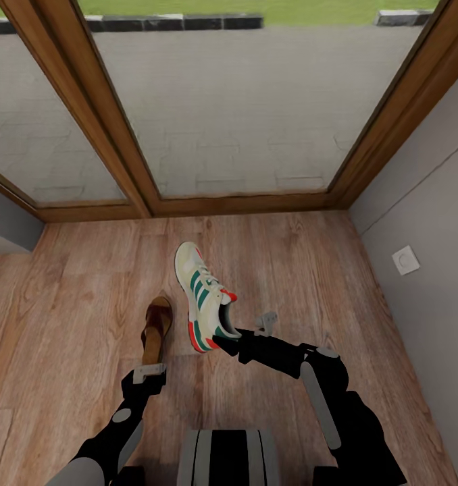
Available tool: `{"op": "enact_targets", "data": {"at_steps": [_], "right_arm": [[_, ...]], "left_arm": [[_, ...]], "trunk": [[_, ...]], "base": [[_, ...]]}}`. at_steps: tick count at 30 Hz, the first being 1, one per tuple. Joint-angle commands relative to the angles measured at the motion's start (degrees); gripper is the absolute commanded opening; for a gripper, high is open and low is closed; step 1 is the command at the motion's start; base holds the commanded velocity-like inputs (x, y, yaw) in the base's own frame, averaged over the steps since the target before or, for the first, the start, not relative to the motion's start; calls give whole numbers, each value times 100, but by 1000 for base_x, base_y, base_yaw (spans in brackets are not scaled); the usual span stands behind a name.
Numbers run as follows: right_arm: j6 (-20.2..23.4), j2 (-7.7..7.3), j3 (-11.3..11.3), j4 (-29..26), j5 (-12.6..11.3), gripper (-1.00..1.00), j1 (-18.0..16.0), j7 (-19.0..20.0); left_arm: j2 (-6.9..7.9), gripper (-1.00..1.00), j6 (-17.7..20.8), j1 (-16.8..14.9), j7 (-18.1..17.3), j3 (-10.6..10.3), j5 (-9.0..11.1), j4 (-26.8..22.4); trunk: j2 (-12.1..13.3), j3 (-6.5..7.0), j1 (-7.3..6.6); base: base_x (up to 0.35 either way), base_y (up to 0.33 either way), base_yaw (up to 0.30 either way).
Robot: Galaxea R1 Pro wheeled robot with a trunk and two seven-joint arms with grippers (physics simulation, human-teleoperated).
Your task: Pick up the two gym shoes and the two sandals from the corridor floor and place them onto the hallstand (shoe rack) in the corridor, making sure they are on the rack and not on the floor. Arrange them so the two gym shoes are next to each other and the two sandals are next to each other.
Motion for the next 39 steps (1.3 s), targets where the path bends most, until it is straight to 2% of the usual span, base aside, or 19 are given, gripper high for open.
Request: {"op": "enact_targets", "data": {"at_steps": [1,39], "right_arm": [[39,2,-4,-3,-31,-100,-2,-3],[39,2,-4,-3,-31,-100,-2,-3]], "left_arm": [[-6,100,-21,-1,-2,24,-9,4],[-5,100,-19,20,-2,24,-18,9]], "trunk": [[-1,-4,-1],[-2,-30,2]], "base": [[0,0,0],[48,0,0]]}}
